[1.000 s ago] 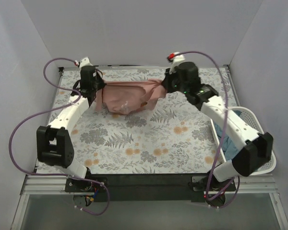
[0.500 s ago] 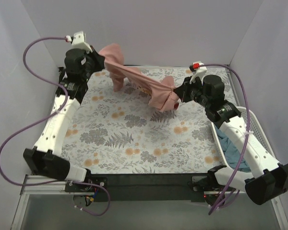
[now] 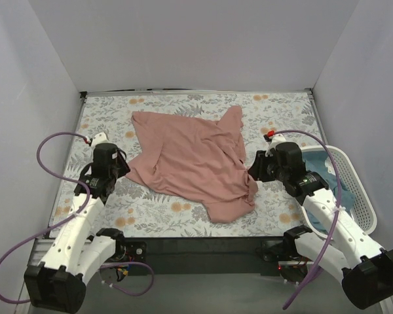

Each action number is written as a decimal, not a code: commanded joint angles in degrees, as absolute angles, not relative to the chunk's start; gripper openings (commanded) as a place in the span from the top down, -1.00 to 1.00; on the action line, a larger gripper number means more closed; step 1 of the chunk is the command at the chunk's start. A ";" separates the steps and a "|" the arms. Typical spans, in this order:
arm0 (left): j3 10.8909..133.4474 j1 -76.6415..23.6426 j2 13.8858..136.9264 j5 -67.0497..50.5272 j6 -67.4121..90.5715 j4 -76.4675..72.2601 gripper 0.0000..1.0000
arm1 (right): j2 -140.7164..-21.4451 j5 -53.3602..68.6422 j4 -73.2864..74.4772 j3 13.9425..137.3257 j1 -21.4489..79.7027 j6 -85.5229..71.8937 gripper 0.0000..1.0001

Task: Fold and stack the t-shirts
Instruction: Flatten the tshirt out

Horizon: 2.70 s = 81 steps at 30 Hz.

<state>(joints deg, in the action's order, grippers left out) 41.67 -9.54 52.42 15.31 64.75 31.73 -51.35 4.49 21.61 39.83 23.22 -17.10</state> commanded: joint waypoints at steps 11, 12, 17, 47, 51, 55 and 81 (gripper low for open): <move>42.81 -9.67 56.94 18.10 68.54 28.23 0.18 | -63.62 8.16 18.46 48.16 23.11 -15.20 0.13; 42.19 -9.67 57.74 18.28 69.08 27.60 0.17 | -66.24 9.57 17.50 48.43 23.12 -15.29 0.13; 39.11 -8.97 63.97 22.33 71.28 24.26 0.00 | -72.68 15.29 10.73 48.43 23.64 -17.23 0.14; 51.15 -8.17 92.10 27.69 71.01 19.16 0.45 | -76.81 11.69 4.14 38.59 29.00 -16.35 0.13; 50.89 -8.09 93.43 28.82 71.28 19.16 0.45 | -78.31 10.90 2.81 37.00 29.00 -15.91 0.12; 50.72 -8.09 95.71 28.56 71.37 19.16 0.48 | -80.41 10.20 2.11 35.51 29.00 -16.35 0.11; 50.19 -6.95 76.39 33.22 73.65 27.86 1.00 | -83.94 7.65 3.52 34.01 29.00 -18.81 -0.20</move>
<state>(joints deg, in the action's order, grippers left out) 50.50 -7.86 81.32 30.30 72.27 25.10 -81.82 10.37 0.91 35.66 28.80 -19.18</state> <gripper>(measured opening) 0.023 0.593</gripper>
